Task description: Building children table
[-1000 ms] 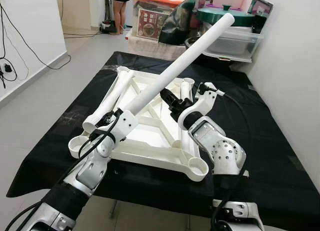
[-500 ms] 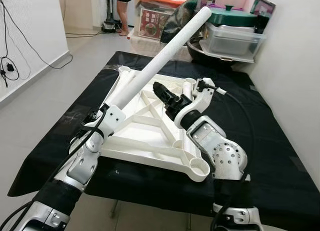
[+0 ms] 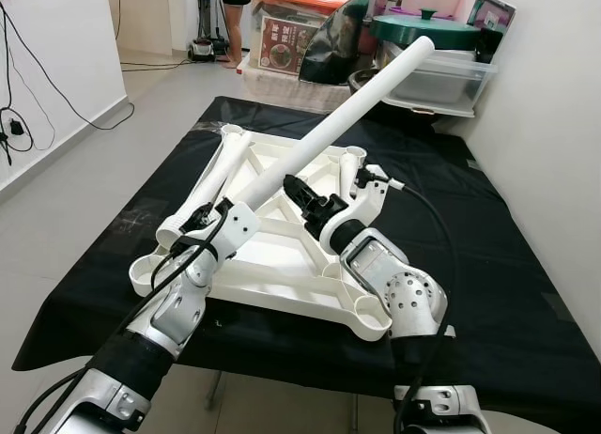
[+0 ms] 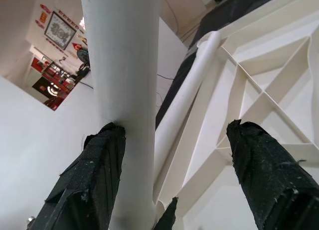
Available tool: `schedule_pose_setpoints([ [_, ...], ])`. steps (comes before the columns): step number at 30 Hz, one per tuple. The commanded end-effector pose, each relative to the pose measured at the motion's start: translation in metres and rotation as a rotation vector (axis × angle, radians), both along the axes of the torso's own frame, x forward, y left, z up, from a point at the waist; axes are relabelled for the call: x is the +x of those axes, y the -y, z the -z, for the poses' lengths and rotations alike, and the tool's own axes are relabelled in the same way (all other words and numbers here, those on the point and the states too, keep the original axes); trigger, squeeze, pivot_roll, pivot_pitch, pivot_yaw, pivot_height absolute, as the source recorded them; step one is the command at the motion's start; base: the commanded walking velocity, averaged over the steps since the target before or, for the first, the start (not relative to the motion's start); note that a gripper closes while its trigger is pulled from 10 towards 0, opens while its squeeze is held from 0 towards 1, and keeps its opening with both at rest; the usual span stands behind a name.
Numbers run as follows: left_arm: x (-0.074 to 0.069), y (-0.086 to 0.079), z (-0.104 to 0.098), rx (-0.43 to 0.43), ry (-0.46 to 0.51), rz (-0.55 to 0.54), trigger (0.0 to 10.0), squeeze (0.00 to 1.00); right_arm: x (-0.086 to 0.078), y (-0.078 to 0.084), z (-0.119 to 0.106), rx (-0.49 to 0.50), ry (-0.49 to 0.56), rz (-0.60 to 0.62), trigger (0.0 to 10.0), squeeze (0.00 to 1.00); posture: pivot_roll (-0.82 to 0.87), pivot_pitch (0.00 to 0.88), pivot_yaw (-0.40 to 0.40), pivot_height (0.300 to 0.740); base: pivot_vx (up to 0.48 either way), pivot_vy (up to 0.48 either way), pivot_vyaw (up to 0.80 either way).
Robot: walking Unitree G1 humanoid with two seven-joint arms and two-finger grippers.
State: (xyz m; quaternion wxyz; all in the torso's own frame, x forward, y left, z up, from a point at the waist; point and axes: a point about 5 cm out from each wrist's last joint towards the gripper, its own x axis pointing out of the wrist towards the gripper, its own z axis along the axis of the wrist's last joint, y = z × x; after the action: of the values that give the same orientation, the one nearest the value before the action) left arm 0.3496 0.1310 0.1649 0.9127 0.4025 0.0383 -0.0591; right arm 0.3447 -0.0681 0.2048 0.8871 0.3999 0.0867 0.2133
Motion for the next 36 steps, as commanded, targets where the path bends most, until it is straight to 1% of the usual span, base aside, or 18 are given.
schedule_pose_setpoints([
  [1,-0.002,0.011,0.001,0.012,0.005,0.046,10.0,0.00,-0.003,-0.036,-0.016,0.144,0.002,-0.047,10.0,0.00,0.09,0.000,-0.140,0.740,0.000,0.000,0.00],
  [3,-0.002,0.014,0.003,0.013,-0.003,0.056,10.0,0.00,-0.001,-0.036,-0.021,0.169,0.008,-0.037,10.0,0.00,0.09,0.000,-0.140,0.740,0.000,0.000,0.00],
  [6,-0.003,0.015,0.004,0.015,-0.005,0.060,10.0,0.00,0.000,-0.036,-0.022,0.178,0.012,-0.033,10.0,0.00,0.09,0.000,-0.140,0.740,0.000,0.000,0.00],
  [8,-0.003,0.016,0.006,0.012,-0.015,0.066,10.0,0.00,0.001,-0.035,-0.030,0.215,0.039,-0.030,10.0,0.00,0.09,0.000,-0.138,0.740,0.000,0.000,0.00],
  [10,-0.003,0.016,0.006,0.012,-0.015,0.066,10.0,0.00,0.001,-0.035,-0.030,0.215,0.039,-0.030,10.0,0.00,0.09,0.000,-0.138,0.740,0.000,0.000,0.00],
  [12,-0.002,0.013,0.006,0.012,-0.018,0.058,10.0,0.00,-0.001,-0.034,-0.035,0.242,0.074,-0.049,10.0,0.00,0.09,0.000,-0.137,0.740,0.000,0.000,0.00],
  [14,-0.002,0.013,0.006,0.012,-0.018,0.058,10.0,0.00,-0.001,-0.034,-0.035,0.242,0.074,-0.049,10.0,0.00,0.09,0.000,-0.137,0.740,0.000,0.000,0.00],
  [15,-0.001,0.011,0.005,0.015,-0.019,0.054,10.0,0.00,-0.003,-0.033,-0.037,0.251,0.091,-0.064,10.0,0.00,0.08,0.000,-0.137,0.740,0.000,0.000,0.00],
  [17,-0.001,0.011,0.005,0.015,-0.019,0.054,10.0,0.00,-0.003,-0.033,-0.037,0.251,0.091,-0.064,10.0,0.00,0.08,0.000,-0.137,0.740,0.000,0.000,0.00],
  [19,0.000,0.008,0.005,0.011,-0.025,0.047,10.0,0.00,-0.010,-0.036,-0.044,0.258,0.148,-0.115,10.0,0.00,0.08,0.000,-0.133,0.740,0.000,0.000,0.00],
  [20,0.000,0.008,0.005,0.011,-0.025,0.047,10.0,0.00,-0.010,-0.036,-0.044,0.258,0.148,-0.115,10.0,0.00,0.08,0.000,-0.133,0.740,0.000,0.000,0.00],
  [21,0.001,0.007,0.005,0.007,-0.027,0.042,10.0,0.00,-0.013,-0.037,-0.047,0.251,0.180,-0.138,10.0,0.00,0.08,0.000,-0.133,0.740,0.000,0.000,0.00],
  [22,0.002,0.005,0.004,0.004,-0.027,0.037,10.0,0.00,-0.015,-0.038,-0.047,0.224,0.207,-0.155,10.0,0.00,0.08,0.000,-0.131,0.740,0.000,0.000,0.00],
  [24,0.002,0.004,0.004,0.003,-0.027,0.035,10.0,0.00,-0.016,-0.038,-0.046,0.206,0.220,-0.162,10.0,0.00,0.08,0.000,-0.133,0.740,0.000,0.000,0.00],
  [25,0.001,0.004,0.003,0.006,-0.025,0.038,10.0,0.00,-0.016,-0.038,-0.043,0.192,0.210,-0.162,10.0,0.00,0.08,0.000,-0.133,0.740,0.000,0.000,0.00],
  [30,0.000,0.006,0.002,0.015,-0.023,0.049,10.0,0.00,-0.015,-0.039,-0.037,0.177,0.187,-0.155,10.0,0.00,0.09,0.000,-0.133,0.740,0.000,0.000,0.00],
  [33,-0.001,0.014,0.001,0.022,-0.020,0.075,10.0,0.00,-0.008,-0.043,-0.033,0.147,0.150,-0.127,10.0,0.00,0.09,0.000,-0.135,0.740,0.000,0.000,0.00],
  [36,-0.002,0.017,0.001,0.021,-0.019,0.083,10.0,0.00,-0.005,-0.044,-0.032,0.140,0.139,-0.116,10.0,0.00,0.09,0.000,-0.135,0.740,0.000,0.000,0.00],
])
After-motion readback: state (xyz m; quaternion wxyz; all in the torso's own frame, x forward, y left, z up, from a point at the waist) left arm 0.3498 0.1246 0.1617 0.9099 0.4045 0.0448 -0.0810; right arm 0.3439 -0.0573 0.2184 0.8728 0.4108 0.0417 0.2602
